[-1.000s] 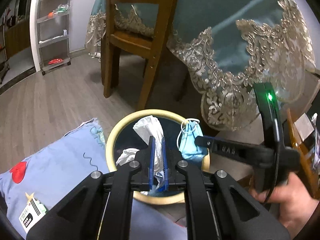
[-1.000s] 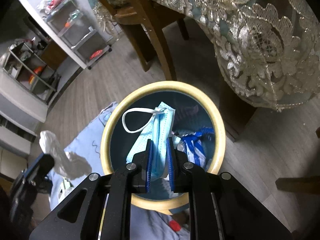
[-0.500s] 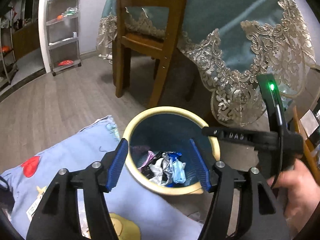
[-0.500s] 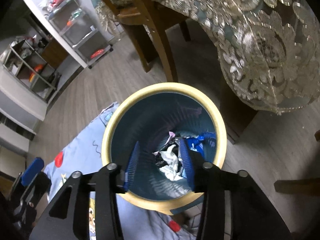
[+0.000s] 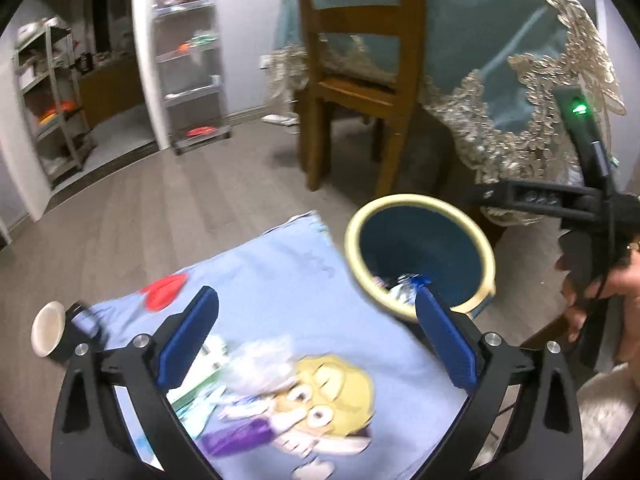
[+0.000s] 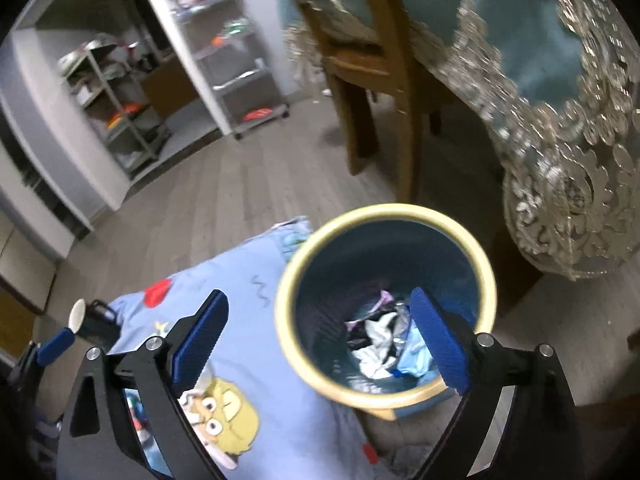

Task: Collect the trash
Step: 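Move both tools back over the remaining trash on the cloth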

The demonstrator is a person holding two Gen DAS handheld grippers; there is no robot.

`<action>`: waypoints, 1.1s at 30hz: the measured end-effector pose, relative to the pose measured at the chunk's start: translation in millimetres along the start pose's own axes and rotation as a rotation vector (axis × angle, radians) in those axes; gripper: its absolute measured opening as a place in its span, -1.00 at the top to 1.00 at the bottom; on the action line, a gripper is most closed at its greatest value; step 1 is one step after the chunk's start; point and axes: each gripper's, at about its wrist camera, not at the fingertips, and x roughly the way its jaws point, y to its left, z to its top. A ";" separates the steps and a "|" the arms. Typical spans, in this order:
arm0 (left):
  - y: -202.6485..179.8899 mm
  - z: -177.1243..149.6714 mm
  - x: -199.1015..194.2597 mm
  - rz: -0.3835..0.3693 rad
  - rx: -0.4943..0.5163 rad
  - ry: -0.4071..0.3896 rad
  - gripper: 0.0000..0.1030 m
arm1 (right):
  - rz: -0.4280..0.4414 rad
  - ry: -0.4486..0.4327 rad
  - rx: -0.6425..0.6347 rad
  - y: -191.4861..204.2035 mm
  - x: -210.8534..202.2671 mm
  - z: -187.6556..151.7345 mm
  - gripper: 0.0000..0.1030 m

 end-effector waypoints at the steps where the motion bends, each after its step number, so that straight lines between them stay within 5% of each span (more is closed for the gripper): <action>1: 6.8 -4.0 -4.9 0.009 -0.008 0.004 -0.88 | 0.008 0.000 -0.003 4.7 -1.8 -2.3 -0.80; 11: 81.9 -50.2 -63.0 0.224 -0.069 0.016 -0.88 | 0.064 0.009 -0.070 70.5 -19.7 -44.6 -0.82; 21: 127.4 -90.7 -90.7 0.226 -0.109 -0.005 -0.88 | 0.105 0.120 -0.169 129.1 -4.7 -105.8 -0.83; 33: 167.8 -112.4 -76.8 0.235 -0.239 0.040 -0.88 | 0.072 0.232 -0.340 172.3 31.0 -149.6 -0.83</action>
